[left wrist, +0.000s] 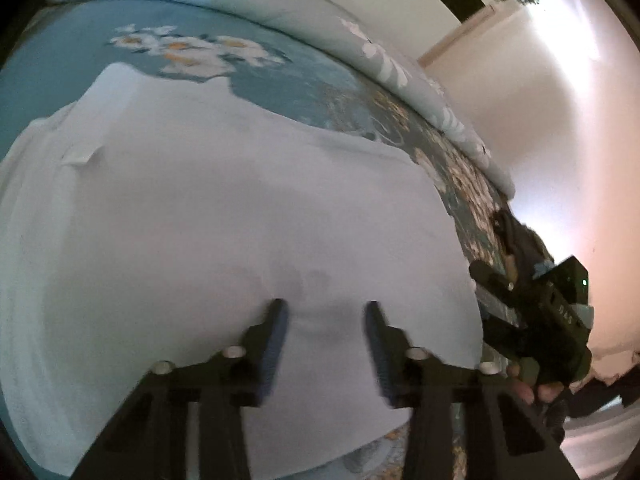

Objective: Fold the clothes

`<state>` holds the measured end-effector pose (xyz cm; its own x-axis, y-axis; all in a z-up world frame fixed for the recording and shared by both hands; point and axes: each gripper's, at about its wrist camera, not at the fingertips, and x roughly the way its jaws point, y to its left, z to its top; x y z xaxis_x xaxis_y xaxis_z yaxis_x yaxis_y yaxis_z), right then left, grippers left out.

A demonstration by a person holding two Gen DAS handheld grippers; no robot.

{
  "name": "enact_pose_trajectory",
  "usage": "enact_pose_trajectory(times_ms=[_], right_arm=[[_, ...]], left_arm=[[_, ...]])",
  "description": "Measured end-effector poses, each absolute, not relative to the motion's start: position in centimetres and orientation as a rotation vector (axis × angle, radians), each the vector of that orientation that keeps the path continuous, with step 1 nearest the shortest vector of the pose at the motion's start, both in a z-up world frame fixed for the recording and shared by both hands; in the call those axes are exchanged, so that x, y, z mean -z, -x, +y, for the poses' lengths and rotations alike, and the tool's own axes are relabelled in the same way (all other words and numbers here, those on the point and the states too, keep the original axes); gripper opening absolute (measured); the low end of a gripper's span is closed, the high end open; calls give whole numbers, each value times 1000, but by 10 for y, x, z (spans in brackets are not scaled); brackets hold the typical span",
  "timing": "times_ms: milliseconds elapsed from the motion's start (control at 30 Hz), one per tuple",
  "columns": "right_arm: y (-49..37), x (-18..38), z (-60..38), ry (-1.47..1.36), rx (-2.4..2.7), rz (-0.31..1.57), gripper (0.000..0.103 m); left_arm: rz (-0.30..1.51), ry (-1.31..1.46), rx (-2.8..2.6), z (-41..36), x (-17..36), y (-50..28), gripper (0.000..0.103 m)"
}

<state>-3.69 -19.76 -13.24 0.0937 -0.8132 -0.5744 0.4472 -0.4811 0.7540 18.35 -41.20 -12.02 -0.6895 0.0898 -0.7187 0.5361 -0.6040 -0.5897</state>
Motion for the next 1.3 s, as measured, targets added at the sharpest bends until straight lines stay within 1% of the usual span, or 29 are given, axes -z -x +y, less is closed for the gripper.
enact_pose_trajectory(times_ms=[33, 67, 100, 133, 233, 300, 467, 600, 700, 767, 900, 967, 1100, 1133, 1200, 1300], right_arm=[[37, 133, -198, -1377, 1598, -391, 18], [38, 133, -199, -1389, 1604, -384, 14], [39, 133, -199, -1395, 1604, -382, 13], [39, 131, -200, -1399, 1609, -375, 12], [35, 113, -205, -1380, 1649, -305, 12], [31, 96, -212, -1360, 1680, -251, 11], [6, 45, -242, -1279, 1756, -89, 11], [-32, 12, -276, -1213, 1790, 58, 11], [-69, 15, -311, -1185, 1771, 175, 11], [-95, 18, -335, -1167, 1755, 253, 11], [-146, 24, -383, -1127, 1718, 406, 11], [-171, 27, -406, -1106, 1698, 482, 11], [-203, 82, -440, -1201, 1635, 602, 11], [-208, 88, -443, -1198, 1633, 628, 11], [-218, 95, -445, -1177, 1633, 679, 14], [-224, 90, -440, -1138, 1613, 702, 15]], left_arm=[[1241, -1064, 2352, -414, 122, -186, 26], [1257, -1058, 2343, -417, 124, -189, 23], [1272, -1052, 2334, -419, 126, -191, 16], [1260, -1055, 2334, -418, 124, -194, 13], [1091, -1058, 2395, -402, 110, -208, 13], [1057, -1062, 2427, -392, 107, -221, 16], [989, -1023, 2399, -398, 105, -265, 16], [1057, -916, 2380, -421, 98, -317, 16], [1083, -813, 2366, -433, 90, -355, 18], [1110, -741, 2358, -441, 85, -379, 23], [1140, -681, 2321, -450, 85, -415, 27], [1158, -681, 2294, -454, 89, -425, 27], [1209, -685, 2253, -458, 98, -436, 28], [1213, -686, 2249, -459, 98, -436, 29], [1221, -688, 2243, -460, 100, -436, 32], [1232, -690, 2233, -461, 102, -436, 33]])
